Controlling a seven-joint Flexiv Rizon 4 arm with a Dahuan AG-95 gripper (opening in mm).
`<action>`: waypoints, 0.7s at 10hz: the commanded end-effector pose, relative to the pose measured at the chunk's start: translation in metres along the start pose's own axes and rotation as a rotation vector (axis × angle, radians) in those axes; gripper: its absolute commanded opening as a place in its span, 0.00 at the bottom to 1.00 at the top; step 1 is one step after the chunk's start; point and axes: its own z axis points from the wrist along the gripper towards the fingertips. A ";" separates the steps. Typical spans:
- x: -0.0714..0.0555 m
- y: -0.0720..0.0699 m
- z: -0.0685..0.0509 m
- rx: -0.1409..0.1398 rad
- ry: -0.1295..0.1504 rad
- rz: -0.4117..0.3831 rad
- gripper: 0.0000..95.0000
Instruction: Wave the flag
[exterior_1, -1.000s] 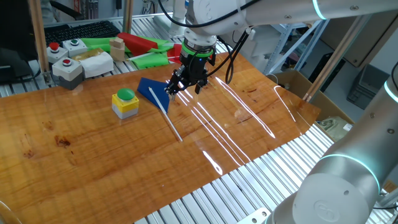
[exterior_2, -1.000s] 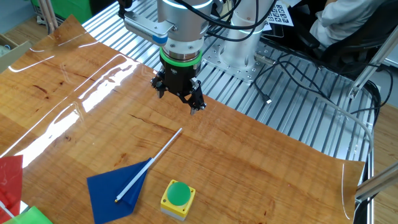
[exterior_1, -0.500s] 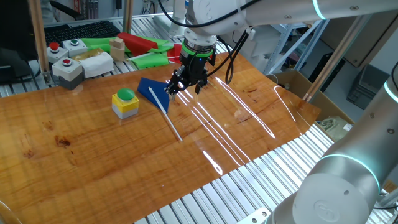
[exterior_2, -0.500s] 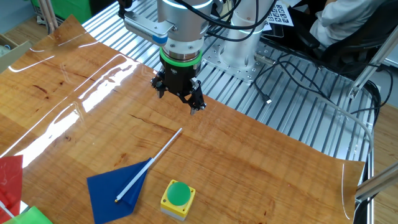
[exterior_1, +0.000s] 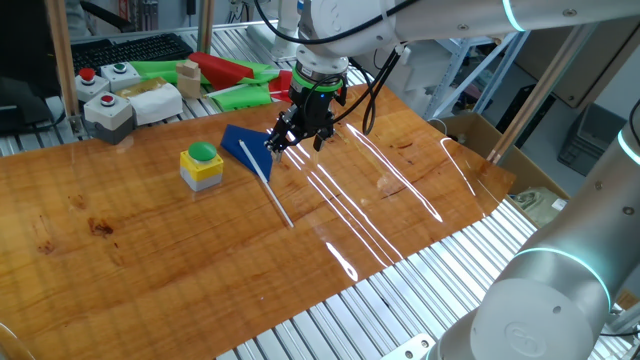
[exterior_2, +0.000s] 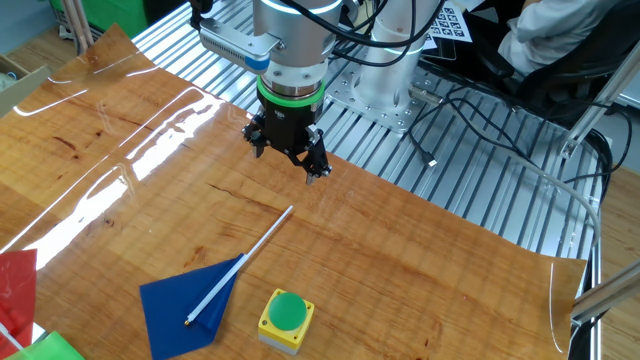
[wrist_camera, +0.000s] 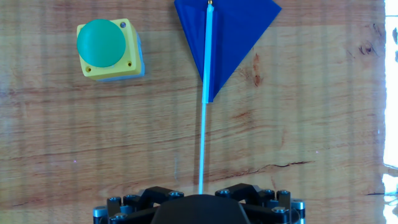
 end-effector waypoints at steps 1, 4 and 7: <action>0.000 0.000 0.000 -0.064 0.005 0.074 0.00; 0.003 0.001 0.003 -0.065 0.005 0.075 0.00; 0.005 0.002 0.005 -0.068 0.005 0.075 0.00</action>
